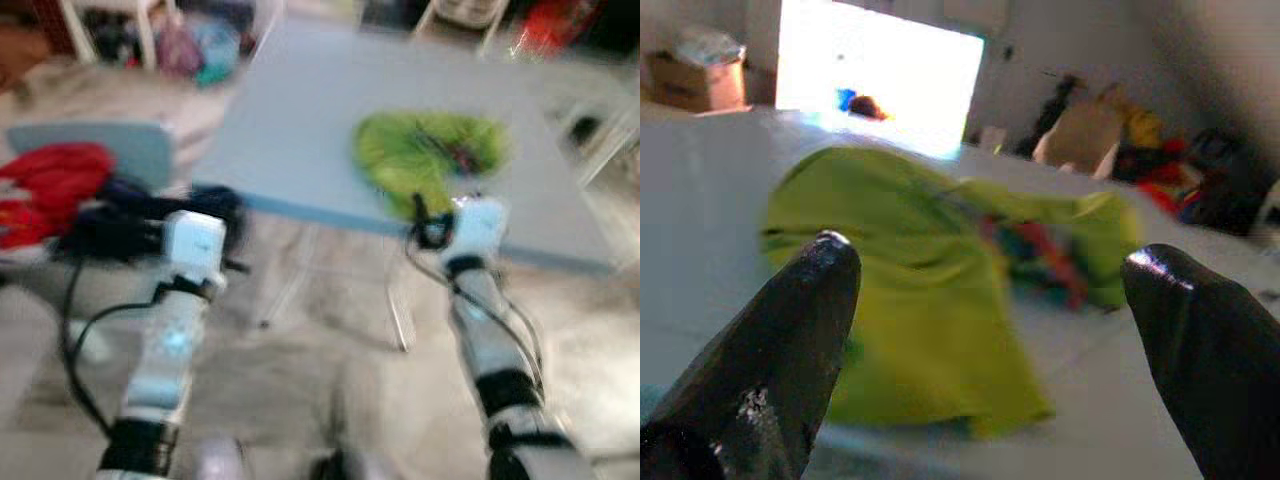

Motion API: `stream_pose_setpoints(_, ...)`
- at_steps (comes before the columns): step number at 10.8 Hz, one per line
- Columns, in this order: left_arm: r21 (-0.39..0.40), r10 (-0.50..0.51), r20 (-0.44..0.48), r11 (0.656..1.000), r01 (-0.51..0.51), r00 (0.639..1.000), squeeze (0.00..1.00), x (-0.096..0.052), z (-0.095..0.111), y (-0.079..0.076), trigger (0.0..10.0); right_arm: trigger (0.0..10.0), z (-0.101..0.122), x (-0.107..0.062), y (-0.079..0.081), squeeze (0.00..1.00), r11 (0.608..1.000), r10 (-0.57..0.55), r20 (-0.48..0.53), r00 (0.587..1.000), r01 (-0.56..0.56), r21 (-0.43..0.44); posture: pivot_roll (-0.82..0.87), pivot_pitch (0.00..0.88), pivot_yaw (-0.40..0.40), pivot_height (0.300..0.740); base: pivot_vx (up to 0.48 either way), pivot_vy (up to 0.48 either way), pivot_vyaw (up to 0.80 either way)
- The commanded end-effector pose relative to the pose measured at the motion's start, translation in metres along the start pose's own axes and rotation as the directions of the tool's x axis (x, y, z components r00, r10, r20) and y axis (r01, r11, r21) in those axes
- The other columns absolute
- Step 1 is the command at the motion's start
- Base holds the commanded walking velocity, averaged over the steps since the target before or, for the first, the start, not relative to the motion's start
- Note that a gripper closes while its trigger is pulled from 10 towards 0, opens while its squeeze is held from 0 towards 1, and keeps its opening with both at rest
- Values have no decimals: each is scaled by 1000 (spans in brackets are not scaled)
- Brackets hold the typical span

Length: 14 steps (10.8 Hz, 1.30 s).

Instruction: Hang hanger

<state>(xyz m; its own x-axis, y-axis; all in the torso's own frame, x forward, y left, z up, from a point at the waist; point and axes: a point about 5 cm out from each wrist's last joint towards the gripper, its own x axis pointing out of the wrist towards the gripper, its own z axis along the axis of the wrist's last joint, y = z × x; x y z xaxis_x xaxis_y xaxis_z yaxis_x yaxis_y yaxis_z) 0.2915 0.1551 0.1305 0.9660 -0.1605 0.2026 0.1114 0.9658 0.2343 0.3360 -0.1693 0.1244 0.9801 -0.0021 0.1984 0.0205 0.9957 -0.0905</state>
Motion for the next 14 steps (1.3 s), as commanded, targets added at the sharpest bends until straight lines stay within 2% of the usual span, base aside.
stream_pose_setpoints(1,5,25,-2,1000,-25,1000,0,2,1,6,10000,10000,-1,-1,6,0,1000,15,-6,1000,-15,15,82,107,-91,740,0,0,0)
stream_pose_setpoints(3,-6,74,-31,997,-74,997,0,-5,-3,15,10000,10000,0,-3,6,0,999,30,-5,1000,-29,22,81,154,-101,740,0,0,0)
stream_pose_setpoints(4,-11,83,-57,996,-84,995,0,-11,-9,15,10000,10000,-4,-7,3,0,999,28,-21,999,-28,20,81,152,-105,740,0,0,0)
stream_pose_setpoints(6,-45,97,-80,994,-100,992,0,-12,-14,15,10000,10000,-10,-9,0,0,1000,13,-49,999,-12,13,83,139,-104,740,0,0,0)
stream_pose_setpoints(8,-78,98,-105,991,-106,990,0,-12,-17,15,10000,10000,-10,-10,0,0,1000,11,-53,999,-11,11,75,124,-98,740,0,480,-500)
stream_pose_setpoints(10,-80,93,-90,992,-101,992,0,-9,-15,16,10000,10000,-14,-15,-3,0,1000,3,-61,998,-3,7,75,127,-101,740,0,480,0)
stream_pose_setpoints(14,-100,94,-95,990,-103,991,0,-9,-16,18,10000,10000,-15,-15,-4,0,1000,4,-69,998,-3,3,71,131,-100,740,0,480,0)
